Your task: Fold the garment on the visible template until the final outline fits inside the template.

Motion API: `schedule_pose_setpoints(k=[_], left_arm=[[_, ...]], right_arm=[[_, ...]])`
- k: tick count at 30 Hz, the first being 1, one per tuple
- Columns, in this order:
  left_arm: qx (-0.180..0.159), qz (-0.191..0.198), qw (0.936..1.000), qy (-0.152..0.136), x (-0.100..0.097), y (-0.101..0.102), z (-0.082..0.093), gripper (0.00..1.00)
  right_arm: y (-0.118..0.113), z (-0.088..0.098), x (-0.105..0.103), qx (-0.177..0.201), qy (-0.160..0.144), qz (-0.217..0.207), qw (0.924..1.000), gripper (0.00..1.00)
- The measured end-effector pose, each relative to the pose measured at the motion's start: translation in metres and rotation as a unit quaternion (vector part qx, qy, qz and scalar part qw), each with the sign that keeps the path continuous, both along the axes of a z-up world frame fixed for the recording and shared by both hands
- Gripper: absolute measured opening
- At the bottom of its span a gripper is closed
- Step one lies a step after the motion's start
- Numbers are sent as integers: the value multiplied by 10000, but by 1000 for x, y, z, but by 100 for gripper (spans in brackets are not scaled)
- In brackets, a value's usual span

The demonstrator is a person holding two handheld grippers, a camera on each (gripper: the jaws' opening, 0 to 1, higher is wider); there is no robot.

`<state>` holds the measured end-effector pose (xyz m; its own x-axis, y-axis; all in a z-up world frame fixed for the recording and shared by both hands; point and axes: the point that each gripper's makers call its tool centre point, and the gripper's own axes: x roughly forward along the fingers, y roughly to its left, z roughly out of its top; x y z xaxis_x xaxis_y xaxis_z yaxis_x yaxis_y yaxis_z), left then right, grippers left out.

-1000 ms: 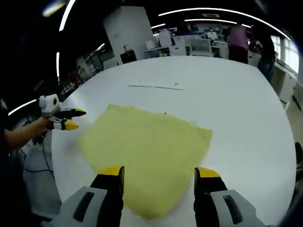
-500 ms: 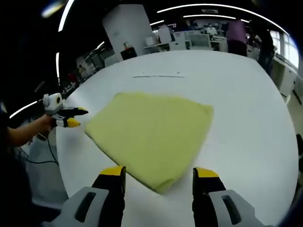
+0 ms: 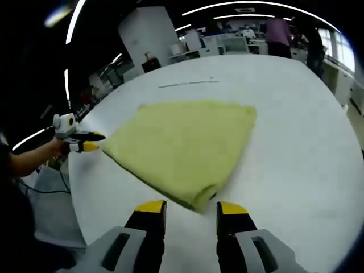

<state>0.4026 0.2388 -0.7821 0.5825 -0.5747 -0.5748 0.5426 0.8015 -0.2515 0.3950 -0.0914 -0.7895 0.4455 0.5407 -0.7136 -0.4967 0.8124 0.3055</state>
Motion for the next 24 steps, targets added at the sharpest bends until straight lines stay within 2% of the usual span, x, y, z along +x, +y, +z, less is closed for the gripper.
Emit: schedule_pose_setpoints(k=[4,11,16,24], left_arm=[[-5,25,10000,37,0,1,-3,25],[-130,19,9998,165,-3,-1,-6,17],[-314,132,9988,348,-4,-2,-9,11],[-477,297,9976,400,-3,-2,-9,1]], right_arm=[[0,-1,1,89,-104,-31,9999,21],[-1,-1,5,119,-345,79,9993,6],[-1,0,5,160,-397,94,9990,2],[-2,2,6,153,-427,80,9989,0]])
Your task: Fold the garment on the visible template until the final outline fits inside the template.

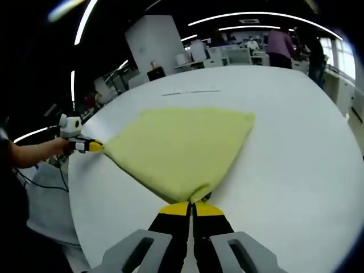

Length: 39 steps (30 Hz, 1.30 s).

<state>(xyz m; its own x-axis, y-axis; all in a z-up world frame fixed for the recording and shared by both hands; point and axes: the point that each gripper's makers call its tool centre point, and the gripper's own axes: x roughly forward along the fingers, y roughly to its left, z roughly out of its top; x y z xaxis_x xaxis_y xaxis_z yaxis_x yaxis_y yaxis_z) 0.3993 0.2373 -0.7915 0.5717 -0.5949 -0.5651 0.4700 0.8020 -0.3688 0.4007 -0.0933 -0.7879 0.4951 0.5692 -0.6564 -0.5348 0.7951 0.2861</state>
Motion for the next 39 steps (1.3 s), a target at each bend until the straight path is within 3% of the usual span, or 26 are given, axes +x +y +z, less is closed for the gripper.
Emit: schedule_pose_setpoints(k=[15,21,39], left_arm=[[-111,115,9999,49,0,3,3,0],[-55,119,9999,38,0,3,3,0],[45,133,9997,191,-14,4,-4,0]], right_arm=[[-8,11,0,23,-71,7,10000,0],[-19,13,-1,-202,-121,51,9997,0],[-21,-5,-18,-486,112,169,9986,0]])
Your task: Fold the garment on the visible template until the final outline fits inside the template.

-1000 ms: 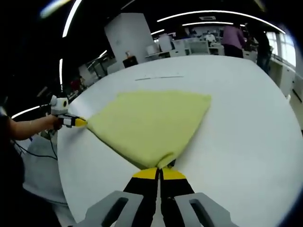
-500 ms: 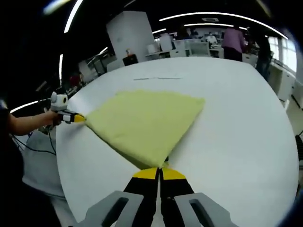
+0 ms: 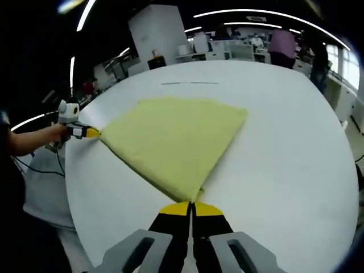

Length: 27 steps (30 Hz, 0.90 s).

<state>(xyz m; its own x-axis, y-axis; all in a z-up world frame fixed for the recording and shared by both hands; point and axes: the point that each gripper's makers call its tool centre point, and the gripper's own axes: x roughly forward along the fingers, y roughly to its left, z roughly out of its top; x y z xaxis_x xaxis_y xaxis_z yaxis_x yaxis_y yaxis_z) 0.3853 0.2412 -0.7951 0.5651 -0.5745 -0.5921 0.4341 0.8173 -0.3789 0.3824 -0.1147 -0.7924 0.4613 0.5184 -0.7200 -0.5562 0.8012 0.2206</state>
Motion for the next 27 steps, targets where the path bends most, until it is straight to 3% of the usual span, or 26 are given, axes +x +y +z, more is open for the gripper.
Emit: schedule_pose_setpoints(k=[27], left_arm=[[77,4,10000,18,-36,-4,3,0]], right_arm=[[-5,-4,-34,191,160,-315,9992,0]])
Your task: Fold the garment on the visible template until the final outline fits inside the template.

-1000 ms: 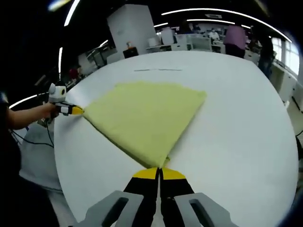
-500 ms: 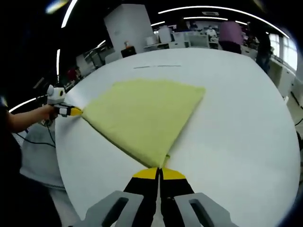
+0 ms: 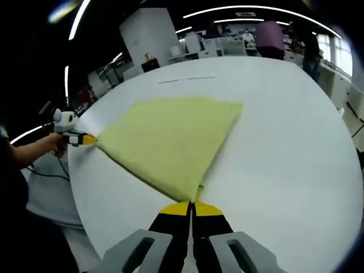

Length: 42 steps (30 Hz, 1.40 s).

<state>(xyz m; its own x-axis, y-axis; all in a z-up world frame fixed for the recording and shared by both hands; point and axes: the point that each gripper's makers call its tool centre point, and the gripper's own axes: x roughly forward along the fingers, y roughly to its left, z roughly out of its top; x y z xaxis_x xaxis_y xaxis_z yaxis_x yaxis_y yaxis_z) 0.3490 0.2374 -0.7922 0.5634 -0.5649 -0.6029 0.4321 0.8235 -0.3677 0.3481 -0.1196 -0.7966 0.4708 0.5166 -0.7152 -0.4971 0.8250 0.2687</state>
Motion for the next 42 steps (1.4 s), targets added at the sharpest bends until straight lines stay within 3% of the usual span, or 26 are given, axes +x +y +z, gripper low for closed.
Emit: schedule_pose_setpoints(k=[12,18,23,34,42], left_arm=[[49,63,9999,-115,-5,2,3,0],[110,82,9996,-243,-5,3,5,2],[115,74,9992,-383,-4,2,11,10],[313,-62,9972,-675,-1,-6,26,32],[110,46,9948,-1011,1,-5,56,50]], right_arm=[[1,3,-4,231,-30,-200,9995,0],[2,5,-3,172,-138,-152,9996,0],[2,10,1,195,-218,-225,9993,0],[17,33,5,277,-531,-96,9982,37],[33,56,0,211,-876,324,9954,60]])
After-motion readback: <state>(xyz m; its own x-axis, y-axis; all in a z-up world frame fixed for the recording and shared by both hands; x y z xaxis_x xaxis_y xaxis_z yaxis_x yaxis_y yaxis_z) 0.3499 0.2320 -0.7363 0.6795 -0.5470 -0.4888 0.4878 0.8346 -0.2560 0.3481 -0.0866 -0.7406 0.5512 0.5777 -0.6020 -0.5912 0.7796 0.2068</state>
